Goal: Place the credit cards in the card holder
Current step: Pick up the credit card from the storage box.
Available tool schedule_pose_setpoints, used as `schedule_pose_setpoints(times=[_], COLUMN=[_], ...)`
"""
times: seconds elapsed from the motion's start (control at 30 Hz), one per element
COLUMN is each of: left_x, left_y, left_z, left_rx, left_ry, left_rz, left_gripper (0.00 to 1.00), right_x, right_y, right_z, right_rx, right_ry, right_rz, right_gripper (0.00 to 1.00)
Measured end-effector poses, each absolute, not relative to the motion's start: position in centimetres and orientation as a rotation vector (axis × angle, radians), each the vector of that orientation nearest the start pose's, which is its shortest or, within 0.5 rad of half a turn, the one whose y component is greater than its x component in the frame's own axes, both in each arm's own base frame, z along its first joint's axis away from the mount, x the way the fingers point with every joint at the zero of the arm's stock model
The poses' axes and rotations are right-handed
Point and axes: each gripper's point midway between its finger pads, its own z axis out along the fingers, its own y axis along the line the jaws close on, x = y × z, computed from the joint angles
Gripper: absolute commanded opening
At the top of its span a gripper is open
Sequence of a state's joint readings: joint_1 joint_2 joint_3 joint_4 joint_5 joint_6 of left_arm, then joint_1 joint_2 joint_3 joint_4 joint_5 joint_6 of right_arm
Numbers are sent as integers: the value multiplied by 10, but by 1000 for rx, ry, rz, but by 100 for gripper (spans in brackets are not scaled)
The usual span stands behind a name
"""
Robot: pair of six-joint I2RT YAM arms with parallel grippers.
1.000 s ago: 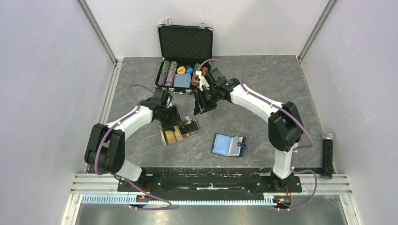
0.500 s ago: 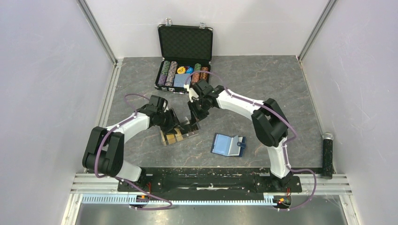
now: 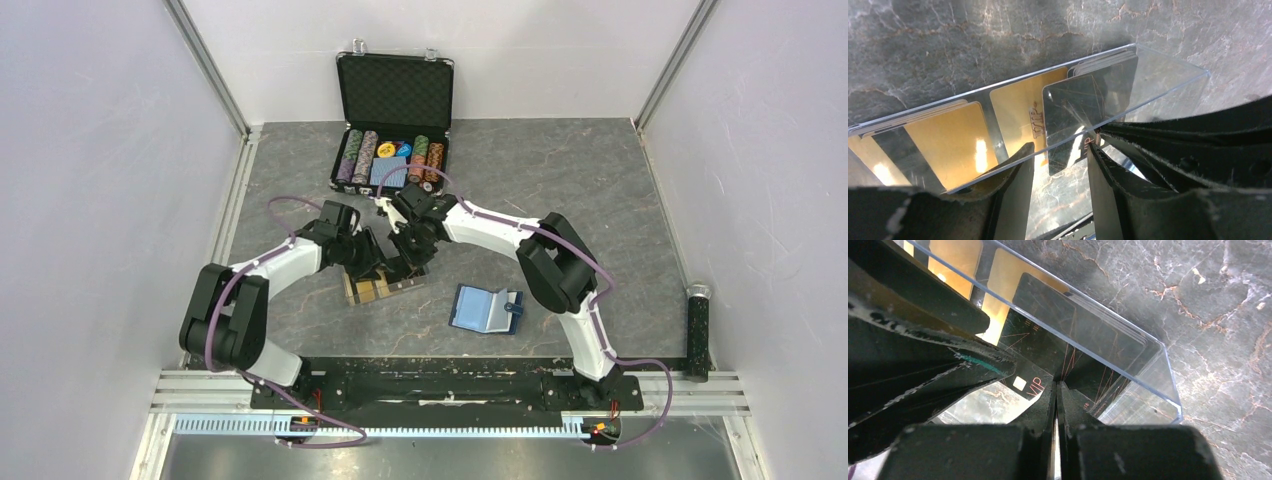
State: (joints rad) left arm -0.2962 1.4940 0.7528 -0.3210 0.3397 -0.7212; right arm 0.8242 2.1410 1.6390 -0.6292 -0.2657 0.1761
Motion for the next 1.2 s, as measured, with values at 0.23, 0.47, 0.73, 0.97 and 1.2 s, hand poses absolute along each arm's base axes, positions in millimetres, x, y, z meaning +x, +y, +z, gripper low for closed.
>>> schedule_pose_setpoints(times=[0.23,0.47,0.73,0.97,1.2], left_x=[275,278,278,276,278], left_y=[-174,-189,-189,-186,-186], left_z=[36,33,32,33,39], left_rx=[-444,-375,-372,-401,-418], left_ry=[2727,2742,2738,2705,2666], left_rz=[-717,-684,-675,-682,-712], left_gripper=[51,51,38,32,29], right_x=[284,284,284,284,284], right_y=[378,377,377,377,377], right_z=[33,33,32,33,32], right_rx=[-1009,-1027,-1027,-1024,-992], right_ry=[2623,2612,2616,2617,2632], right_rz=[533,505,504,516,567], right_gripper=[0,0,0,0,0])
